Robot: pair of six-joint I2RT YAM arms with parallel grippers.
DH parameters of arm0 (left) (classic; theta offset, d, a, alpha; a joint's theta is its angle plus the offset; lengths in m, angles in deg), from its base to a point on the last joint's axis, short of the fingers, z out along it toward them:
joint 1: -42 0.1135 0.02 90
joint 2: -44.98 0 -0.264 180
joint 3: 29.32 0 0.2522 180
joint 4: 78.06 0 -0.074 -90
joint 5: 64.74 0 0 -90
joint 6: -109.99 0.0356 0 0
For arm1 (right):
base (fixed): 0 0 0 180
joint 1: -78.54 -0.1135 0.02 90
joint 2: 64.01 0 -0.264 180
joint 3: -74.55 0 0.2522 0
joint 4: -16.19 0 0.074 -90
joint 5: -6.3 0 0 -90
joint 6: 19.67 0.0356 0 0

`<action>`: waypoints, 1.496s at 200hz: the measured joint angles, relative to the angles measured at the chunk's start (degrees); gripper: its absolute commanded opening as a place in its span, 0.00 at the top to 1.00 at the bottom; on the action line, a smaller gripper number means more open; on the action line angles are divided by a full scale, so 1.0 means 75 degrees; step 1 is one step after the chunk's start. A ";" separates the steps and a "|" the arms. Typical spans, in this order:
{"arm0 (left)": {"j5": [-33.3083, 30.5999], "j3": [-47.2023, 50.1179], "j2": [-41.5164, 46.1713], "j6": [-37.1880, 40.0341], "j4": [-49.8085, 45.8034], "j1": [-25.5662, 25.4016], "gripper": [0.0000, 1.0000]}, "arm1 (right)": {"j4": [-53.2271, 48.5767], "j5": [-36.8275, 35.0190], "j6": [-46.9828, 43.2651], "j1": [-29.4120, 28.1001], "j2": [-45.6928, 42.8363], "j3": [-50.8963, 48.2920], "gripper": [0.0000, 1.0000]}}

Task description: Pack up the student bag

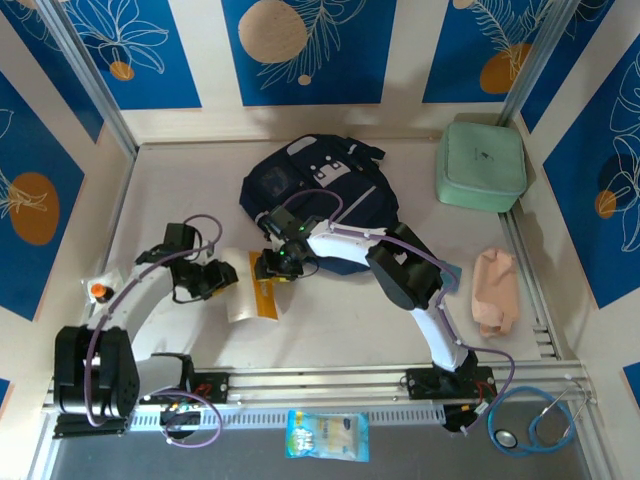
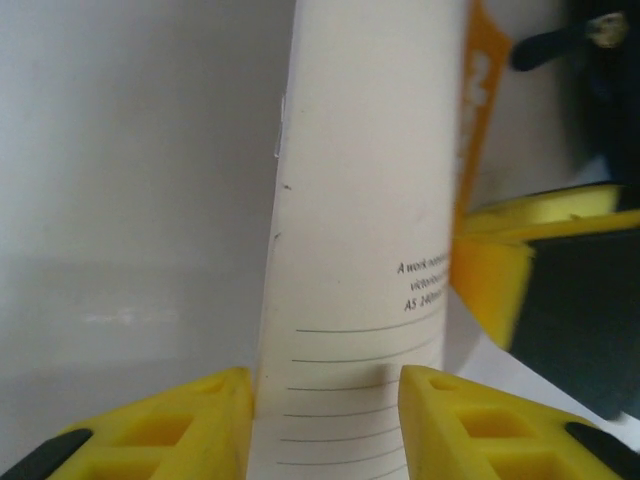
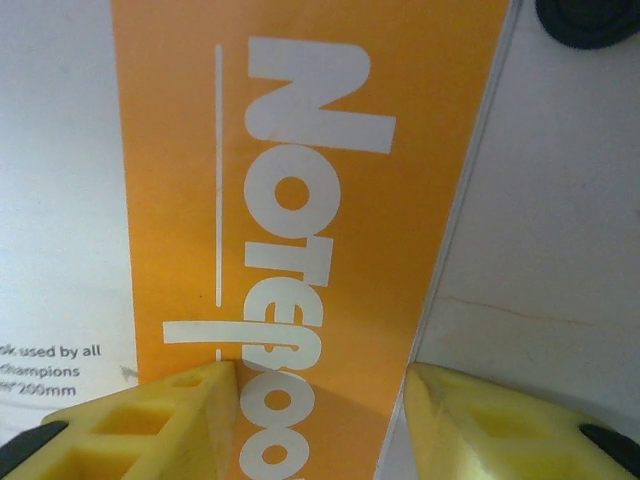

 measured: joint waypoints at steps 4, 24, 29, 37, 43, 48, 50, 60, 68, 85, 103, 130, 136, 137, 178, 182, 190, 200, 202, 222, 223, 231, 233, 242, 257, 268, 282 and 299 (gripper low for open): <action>0.0052 -0.0003 0.0047 0.0000 -0.0006 0.0003 0.59 | 0.0000 0.0000 -0.0003 0.0000 0.0000 0.0000 0.51; 0.0335 -0.0003 0.0082 -0.0006 0.0003 0.0000 0.54 | -0.0003 0.0000 -0.0003 0.0000 0.0006 0.0000 0.51; 0.0393 -0.0003 0.0070 -0.0012 0.0003 0.0000 0.52 | -0.0003 0.0000 -0.0003 0.0000 0.0006 0.0000 0.51; 0.0481 -0.0003 0.0047 -0.0009 0.0023 0.0000 0.50 | -0.0003 0.0000 -0.0003 0.0000 0.0012 0.0000 0.51; 0.0560 -0.0003 0.0020 -0.0009 0.0041 0.0000 0.49 | -0.0003 0.0000 -0.0003 0.0003 0.0015 0.0000 0.51; 0.0621 -0.0003 -0.0006 0.0000 0.0058 0.0000 0.49 | -0.0003 0.0000 -0.0003 0.0003 0.0015 0.0000 0.51; 0.0647 -0.0003 -0.0012 -0.0006 0.0061 0.0000 0.49 | -0.0003 0.0000 -0.0003 0.0006 0.0015 0.0000 0.51; 0.0758 -0.0003 -0.0055 -0.0006 0.0105 0.0000 0.49 | -0.0003 0.0003 -0.0003 0.0009 0.0015 0.0000 0.51; 0.0801 -0.0003 -0.0070 -0.0009 0.0143 0.0000 0.51 | -0.0003 0.0003 -0.0003 0.0009 0.0015 0.0000 0.51; 0.0813 -0.0003 -0.0093 0.0000 0.0181 0.0000 0.54 | -0.0003 0.0000 -0.0003 0.0009 0.0015 0.0000 0.51; 0.0784 -0.0003 -0.0125 0.0006 0.0169 0.0000 0.61 | -0.0003 0.0000 -0.0003 0.0009 0.0015 0.0000 0.51; 0.0656 -0.0003 -0.0184 0.0082 0.0128 0.0000 0.79 | -0.0006 -0.0029 0.0000 0.0006 0.0015 0.0000 0.53; 0.0589 -0.0006 -0.0201 0.0093 0.0099 0.0000 0.82 | -0.0006 -0.0058 0.0000 0.0006 0.0009 -0.0003 0.53; 0.0580 -0.0006 -0.0204 0.0122 0.0096 0.0000 0.83 | -0.0006 -0.0061 0.0000 0.0006 0.0006 -0.0006 0.52; -0.0350 -0.0455 -0.0160 0.0236 -0.0274 0.0000 1.00 | 0.0312 -0.0766 -0.0017 -0.0038 -0.0781 -0.0807 0.41; -0.0437 -0.0551 -0.0137 0.0233 -0.0286 0.0000 1.00 | 0.0338 -0.0868 0.0012 -0.0038 -0.0956 -0.0933 0.39; -0.0589 -0.0740 -0.0082 0.0227 -0.0318 0.0000 1.00 | 0.0469 -0.1000 0.0006 -0.0026 -0.1300 -0.1189 0.36; -0.0723 -0.0994 0.0003 0.0210 -0.0326 0.0000 1.00 | 0.0670 -0.1093 0.0000 0.0000 -0.1772 -0.1510 0.33; -0.0749 -0.1049 0.0023 0.0189 -0.0321 0.0000 1.00 | 0.0723 -0.1137 0.0035 0.0009 -0.1891 -0.1585 0.33; -0.0854 -0.1492 0.0221 -0.0015 -0.0111 0.0000 1.00 | 0.1358 -0.1174 0.0137 0.0192 -0.2929 -0.2282 0.29; -0.0851 -0.1513 0.0233 -0.0058 -0.0076 0.0000 1.00 | 0.1387 -0.1172 0.0143 0.0201 -0.2961 -0.2305 0.29; -0.0822 -0.1603 0.0315 -0.0224 0.0160 0.0000 1.00 | 0.1708 -0.1134 0.0204 0.0323 -0.3316 -0.2602 0.28; -0.0819 -0.1617 0.0332 -0.0245 0.0236 0.0000 1.00 | 0.1784 -0.1107 0.0213 0.0358 -0.3407 -0.2678 0.28; -0.0737 -0.1623 0.0417 -0.0551 0.0659 0.0000 1.00 | 0.2130 -0.1052 0.0388 0.0554 -0.3777 -0.3045 0.26; -0.0562 -0.1603 0.0463 -0.1294 0.1550 0.0000 1.00 | 0.2614 -0.0973 0.0629 0.0857 -0.4182 -0.3579 0.23; -0.0437 -0.1527 0.0431 -0.1909 0.2480 0.0000 1.00 | 0.2929 -0.0933 0.0799 0.1081 -0.4398 -0.3955 0.21; -0.0300 -0.1413 0.0259 -0.2786 0.3698 -0.0026 1.00 | 0.3255 -0.0828 0.1107 0.1320 -0.4607 -0.4386 0.18; -0.0195 -0.1320 -0.0143 -0.3742 0.5074 -0.0108 1.00 | 0.3835 -0.0536 0.1489 0.1582 -0.4803 -0.4849 0.16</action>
